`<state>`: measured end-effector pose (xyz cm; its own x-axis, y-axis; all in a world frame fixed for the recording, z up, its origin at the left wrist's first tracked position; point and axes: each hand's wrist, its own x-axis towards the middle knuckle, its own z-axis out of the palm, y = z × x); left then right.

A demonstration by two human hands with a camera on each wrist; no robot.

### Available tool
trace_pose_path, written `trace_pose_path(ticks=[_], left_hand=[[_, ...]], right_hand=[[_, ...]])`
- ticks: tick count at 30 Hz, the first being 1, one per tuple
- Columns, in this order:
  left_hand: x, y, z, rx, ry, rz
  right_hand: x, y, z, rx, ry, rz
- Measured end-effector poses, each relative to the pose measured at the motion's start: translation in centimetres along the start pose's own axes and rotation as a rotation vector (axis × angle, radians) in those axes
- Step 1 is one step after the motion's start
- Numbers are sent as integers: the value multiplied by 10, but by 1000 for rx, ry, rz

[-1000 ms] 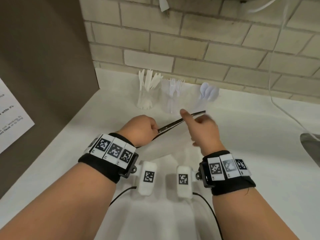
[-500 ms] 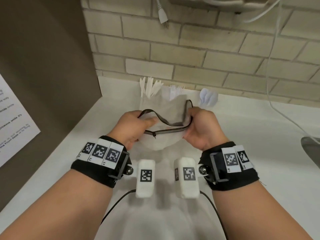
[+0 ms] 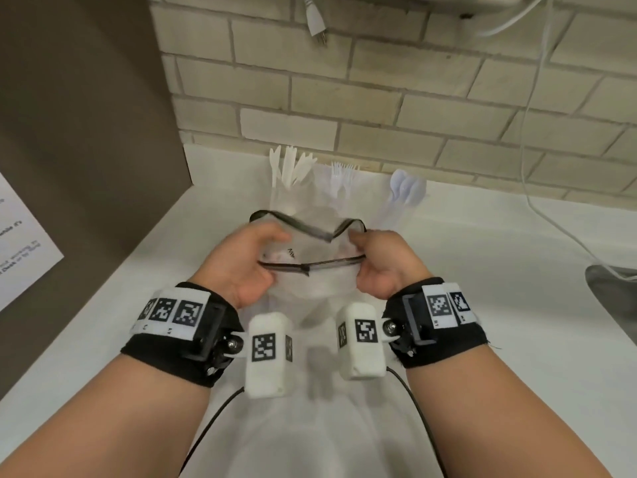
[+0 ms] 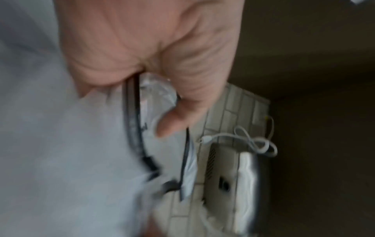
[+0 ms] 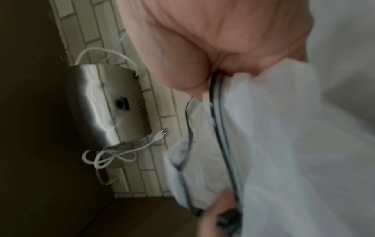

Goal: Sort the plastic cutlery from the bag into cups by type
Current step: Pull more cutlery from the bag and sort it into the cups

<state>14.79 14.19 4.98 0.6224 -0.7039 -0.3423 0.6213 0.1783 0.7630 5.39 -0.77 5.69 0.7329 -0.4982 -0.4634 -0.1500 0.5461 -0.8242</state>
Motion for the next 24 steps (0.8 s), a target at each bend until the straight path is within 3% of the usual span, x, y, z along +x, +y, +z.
trace_pose_path(ticks=[3, 5, 7, 10, 12, 17, 19, 21, 23, 24], left_hand=[[5, -9, -3, 213, 232, 19], [6, -7, -4, 134, 218, -16], [3, -4, -2, 56, 175, -37], [-4, -7, 1, -44, 63, -89], [-9, -9, 1, -129, 14, -138], [-24, -5, 1, -153, -112, -194], [-23, -3, -2, 62, 14, -9], [-24, 1, -6, 481, 204, 411], [-26, 7, -6, 910, 131, 766], [-25, 10, -3, 1092, 56, 798]], right_hand=[[-5, -8, 3, 22, -179, -205], [-12, -8, 4, -190, -272, -398], [-15, -3, 2, -523, -262, -480], [-15, 5, 2, -1134, -112, -485], [-13, 12, 3, -1410, -88, -430], [-17, 17, 11, -1627, -98, -417], [-15, 16, 9, -1649, -100, -445], [-14, 13, 8, -1725, -137, -496], [-19, 5, 8, -1778, -215, -514], [-22, 1, 10, -1788, -243, -507]])
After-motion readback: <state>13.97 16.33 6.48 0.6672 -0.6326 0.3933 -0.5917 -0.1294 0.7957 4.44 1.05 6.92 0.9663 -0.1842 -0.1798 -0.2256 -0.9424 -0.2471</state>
